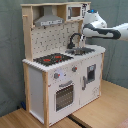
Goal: Play with the kitchen
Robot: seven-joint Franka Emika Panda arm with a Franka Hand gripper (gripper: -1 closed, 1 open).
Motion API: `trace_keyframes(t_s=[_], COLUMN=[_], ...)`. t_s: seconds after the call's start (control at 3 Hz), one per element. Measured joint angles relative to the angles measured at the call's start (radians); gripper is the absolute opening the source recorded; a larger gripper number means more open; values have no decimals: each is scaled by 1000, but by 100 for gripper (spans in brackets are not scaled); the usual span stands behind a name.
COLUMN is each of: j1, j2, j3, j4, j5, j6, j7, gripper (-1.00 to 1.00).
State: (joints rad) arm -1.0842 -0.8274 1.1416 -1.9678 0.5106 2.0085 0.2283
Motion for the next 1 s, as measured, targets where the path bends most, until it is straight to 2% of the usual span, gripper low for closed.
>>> trace_keyframes(t_s=[0.67, 1.0], j1=[-67, -125], j2=[166, 187], j3=[81, 163], j4=[-7, -11], j5=[3, 3], j6=[0, 0], j7=[67, 91], gripper=[100, 100])
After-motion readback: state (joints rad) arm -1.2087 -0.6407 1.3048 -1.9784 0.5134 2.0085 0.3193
